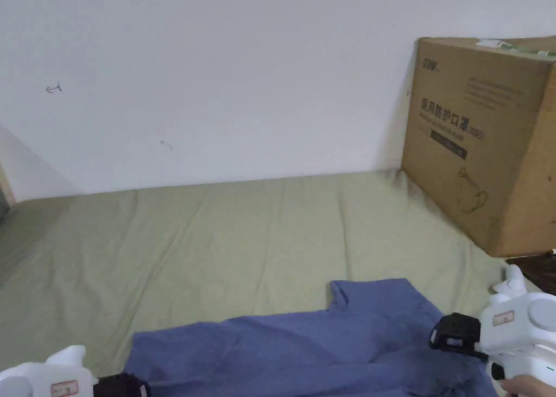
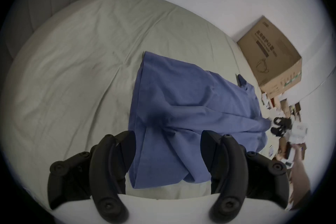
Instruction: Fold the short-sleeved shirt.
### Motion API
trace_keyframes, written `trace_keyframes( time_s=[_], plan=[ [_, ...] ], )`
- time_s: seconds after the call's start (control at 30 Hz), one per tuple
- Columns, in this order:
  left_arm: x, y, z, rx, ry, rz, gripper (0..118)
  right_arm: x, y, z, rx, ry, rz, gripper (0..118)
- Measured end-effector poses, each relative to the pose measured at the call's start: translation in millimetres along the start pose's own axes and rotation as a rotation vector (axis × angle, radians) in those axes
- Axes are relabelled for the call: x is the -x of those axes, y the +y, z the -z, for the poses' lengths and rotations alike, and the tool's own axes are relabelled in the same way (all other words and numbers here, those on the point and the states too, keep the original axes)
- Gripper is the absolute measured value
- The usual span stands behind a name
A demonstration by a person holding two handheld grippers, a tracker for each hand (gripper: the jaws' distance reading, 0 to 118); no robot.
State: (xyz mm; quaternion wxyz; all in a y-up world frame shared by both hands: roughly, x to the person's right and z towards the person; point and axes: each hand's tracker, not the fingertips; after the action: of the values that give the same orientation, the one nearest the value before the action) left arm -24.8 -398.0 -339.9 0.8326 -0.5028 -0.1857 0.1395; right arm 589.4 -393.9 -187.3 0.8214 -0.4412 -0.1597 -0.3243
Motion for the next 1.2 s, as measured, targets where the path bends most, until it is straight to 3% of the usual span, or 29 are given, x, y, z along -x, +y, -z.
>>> trace_keyframes(
  time_s=[0.1, 0.2, 0.3, 0.33, 0.37, 0.43, 0.47, 0.53, 0.6, 0.77, 0.87, 0.9, 0.93, 1.0, 1.1, 1.2],
  plan=[
    [12.7, -9.8, -10.2, -0.025, -0.024, -0.029, 82, -4.5, -13.1, -14.1, -0.029, -0.012, -0.025, 107],
    [6.7, -23.6, -41.5, -0.107, -0.109, -0.042, 99, -6.1, -32.2, -46.5, -0.077, 0.022, -0.067, 107],
    [-4.7, -42.5, -83.9, -0.21, -0.174, -0.041, 99, -6.5, -62.8, -96.5, -0.19, 0.103, -0.097, 105],
    [-6.0, -49.0, -95.6, -0.25, -0.205, -0.024, 92, -6.4, -76.5, -115.6, -0.244, 0.137, -0.1, 99],
    [-11.5, -58.1, -111.2, -0.316, -0.203, 0.001, 79, -4.1, -90.0, -133.1, -0.289, 0.171, -0.107, 84],
    [-27.1, -82.1, -147.5, -0.468, -0.162, 0.085, 19, -4.8, -117.0, -165.7, -0.405, 0.262, -0.136, 7],
    [-32.8, -89.8, -160.0, -0.508, -0.145, 0.122, 0, -3.0, -127.2, -176.0, -0.439, 0.279, -0.157, 1],
    [-44.4, -104.0, -178.8, -0.568, -0.064, 0.166, 0, -0.7, -149.0, -194.0, -0.525, 0.209, -0.158, 1],
    [-44.7, -100.5, -181.4, -0.527, -0.071, 0.165, 0, -3.7, -153.6, -199.9, -0.49, 0.326, -0.138, 1],
    [-29.0, -65.7, -121.4, -0.19, 0.047, 0.17, 0, 20.6, -162.9, -199.6, -0.442, 0.323, -0.156, 1],
    [-15.8, -53.1, -64.4, -0.051, 0.137, 0.241, 0, 29.6, -165.2, -192.5, -0.425, 0.327, -0.173, 1],
    [-13.1, -50.1, -48.6, -0.027, 0.185, 0.273, 7, 32.5, -164.6, -189.4, -0.415, 0.332, -0.175, 1],
    [-10.2, -47.7, -36.4, -0.021, 0.226, 0.284, 30, 34.9, -163.7, -185.6, -0.394, 0.343, -0.172, 1],
    [-0.1, -43.3, -17.9, 0.035, 0.235, 0.255, 101, 39.1, -161.8, -179.5, -0.36, 0.354, -0.163, 1],
    [10.4, -37.0, -1.2, 0.029, 0.205, 0.167, 100, 44.5, -157.8, -173.2, -0.334, 0.35, -0.167, 1],
    [17.2, -36.9, 19.8, 0.065, 0.194, 0.165, 100, 47.9, -154.0, -167.9, -0.312, 0.346, -0.169, 1]
  ],
)
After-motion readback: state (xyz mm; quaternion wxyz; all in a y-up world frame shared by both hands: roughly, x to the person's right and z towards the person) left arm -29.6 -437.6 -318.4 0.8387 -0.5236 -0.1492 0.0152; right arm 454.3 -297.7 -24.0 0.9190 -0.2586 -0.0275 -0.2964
